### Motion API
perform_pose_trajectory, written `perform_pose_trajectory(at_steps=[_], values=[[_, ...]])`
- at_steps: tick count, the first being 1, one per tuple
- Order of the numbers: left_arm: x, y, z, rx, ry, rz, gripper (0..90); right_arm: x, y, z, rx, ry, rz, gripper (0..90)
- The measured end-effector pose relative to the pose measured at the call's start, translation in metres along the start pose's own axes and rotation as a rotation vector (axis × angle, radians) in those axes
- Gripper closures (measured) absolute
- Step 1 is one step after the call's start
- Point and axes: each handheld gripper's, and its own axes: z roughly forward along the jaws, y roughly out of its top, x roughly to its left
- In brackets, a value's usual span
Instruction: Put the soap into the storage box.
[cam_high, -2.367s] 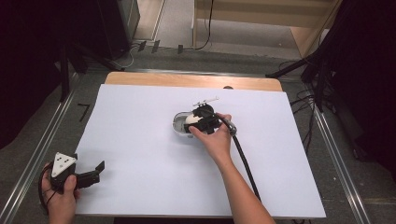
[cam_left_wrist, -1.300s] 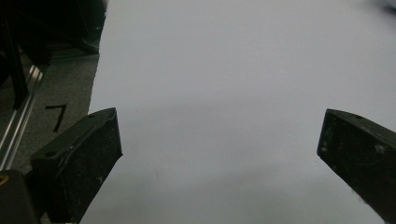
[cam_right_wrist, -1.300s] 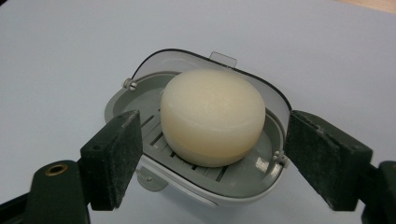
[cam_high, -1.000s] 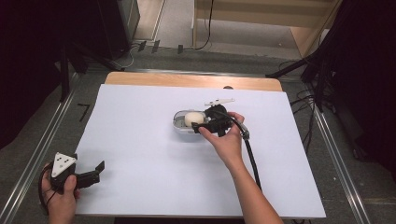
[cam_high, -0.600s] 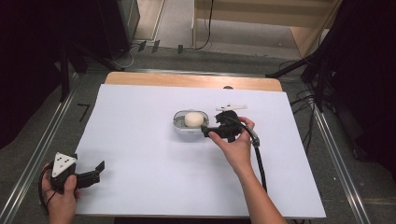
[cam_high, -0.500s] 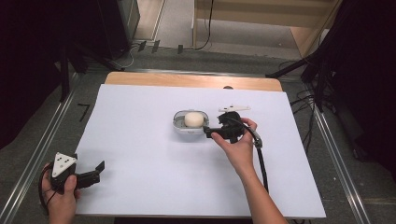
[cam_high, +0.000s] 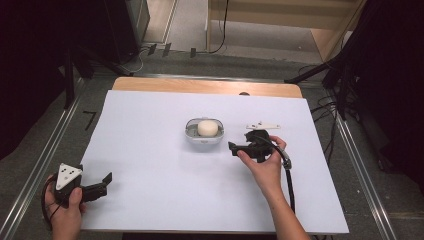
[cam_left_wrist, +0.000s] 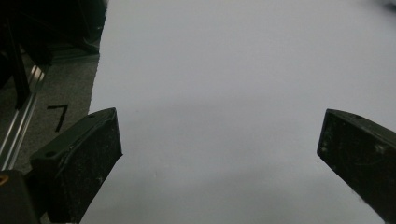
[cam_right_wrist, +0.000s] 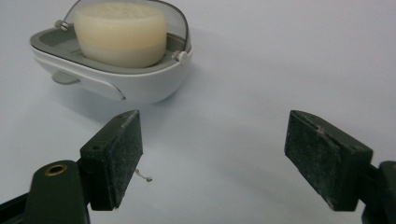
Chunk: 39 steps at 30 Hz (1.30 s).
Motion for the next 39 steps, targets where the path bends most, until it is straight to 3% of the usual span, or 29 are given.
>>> perform_pose_trajectory(at_steps=[23, 39], values=[[0.0, 0.0, 0.0, 0.004, 0.002, 0.001, 0.4, -0.031, -0.04, -0.017, 0.004, -0.019, 0.018, 13.7], [0.0, 0.0, 0.0, 0.007, 0.008, 0.006, 0.4, -0.054, -0.067, -0.038, -0.026, -0.032, 0.04, 13.4]])
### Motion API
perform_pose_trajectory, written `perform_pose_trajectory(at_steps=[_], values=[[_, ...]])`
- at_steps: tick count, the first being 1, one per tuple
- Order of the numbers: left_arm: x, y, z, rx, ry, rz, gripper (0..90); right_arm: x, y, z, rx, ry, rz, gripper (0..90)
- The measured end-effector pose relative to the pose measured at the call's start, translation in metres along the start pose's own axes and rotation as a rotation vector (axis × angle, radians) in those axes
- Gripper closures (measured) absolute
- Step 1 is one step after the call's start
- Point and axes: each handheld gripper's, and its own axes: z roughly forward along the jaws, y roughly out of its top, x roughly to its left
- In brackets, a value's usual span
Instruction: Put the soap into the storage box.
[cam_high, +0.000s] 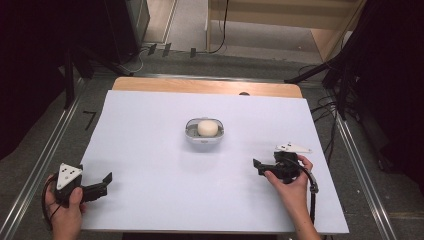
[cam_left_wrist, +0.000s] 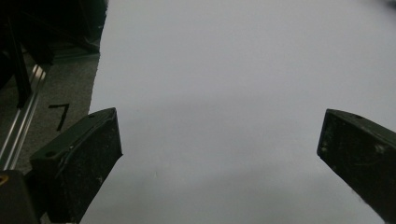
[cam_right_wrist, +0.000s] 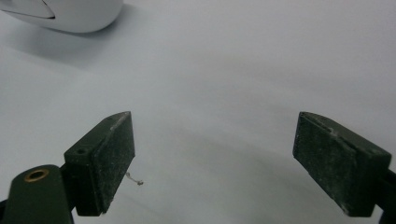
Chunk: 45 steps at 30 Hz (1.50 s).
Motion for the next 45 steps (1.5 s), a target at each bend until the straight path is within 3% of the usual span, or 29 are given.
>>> perform_pose_trajectory(at_steps=[17, 45], values=[[0.0, 0.0, 0.0, 0.005, 0.0, 0.002, 0.4, -0.031, -0.025, -0.023, -0.025, -0.006, 0.05, 13.3], [-0.001, 0.0, 0.0, 0.005, 0.004, 0.004, 0.4, -0.083, -0.071, -0.078, -0.051, -0.094, 0.13, 13.3]])
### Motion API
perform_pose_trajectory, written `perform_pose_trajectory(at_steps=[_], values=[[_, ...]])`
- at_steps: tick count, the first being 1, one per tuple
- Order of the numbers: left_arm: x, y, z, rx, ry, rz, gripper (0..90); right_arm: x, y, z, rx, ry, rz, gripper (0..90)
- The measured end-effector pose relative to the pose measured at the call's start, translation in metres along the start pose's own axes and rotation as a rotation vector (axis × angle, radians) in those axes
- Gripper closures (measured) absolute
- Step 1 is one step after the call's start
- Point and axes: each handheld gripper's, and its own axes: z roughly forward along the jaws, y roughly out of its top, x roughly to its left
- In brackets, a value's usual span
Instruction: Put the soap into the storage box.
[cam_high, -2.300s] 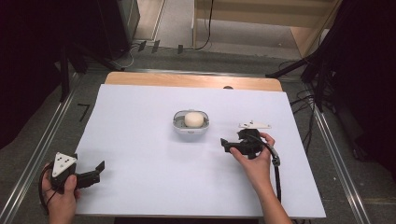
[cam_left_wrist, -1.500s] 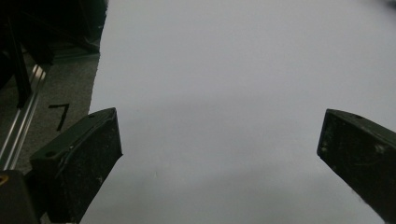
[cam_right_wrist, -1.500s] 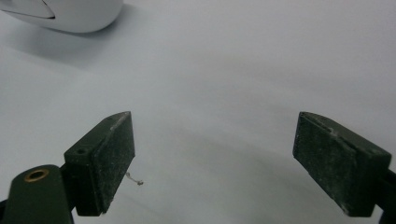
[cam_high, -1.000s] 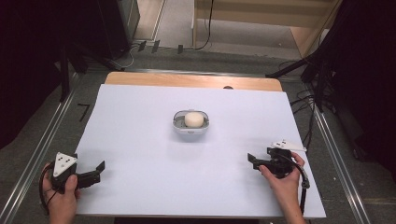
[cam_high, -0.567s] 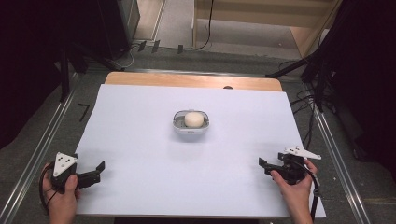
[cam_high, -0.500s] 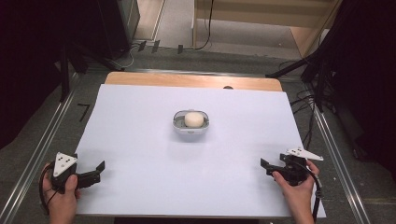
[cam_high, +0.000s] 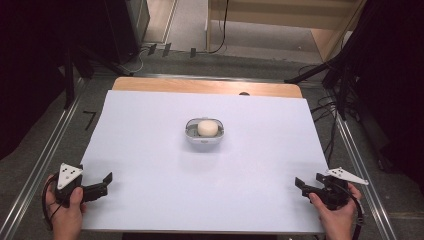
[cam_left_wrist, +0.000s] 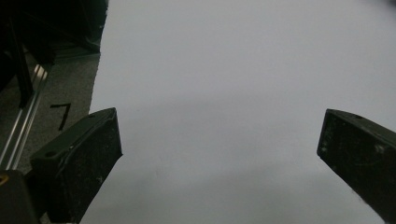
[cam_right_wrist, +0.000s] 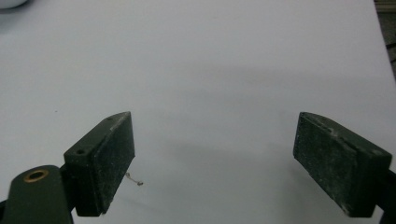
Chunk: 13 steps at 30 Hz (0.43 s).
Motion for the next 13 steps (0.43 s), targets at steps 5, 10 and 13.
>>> perform_pose_trajectory(at_steps=[5, 10, 13], values=[[0.0, 0.0, 0.0, -0.001, 0.0, -0.001, 0.4, -0.01, -0.004, -0.006, -0.012, -0.014, 0.021, 13.3], [0.001, 0.0, 0.0, -0.005, -0.004, -0.006, 0.4, -0.012, -0.008, -0.007, -0.035, 0.015, 0.039, 13.4], [0.001, 0.0, 0.0, -0.004, -0.005, -0.007, 0.4, -0.01, -0.009, -0.006, -0.031, 0.008, 0.021, 13.4]])
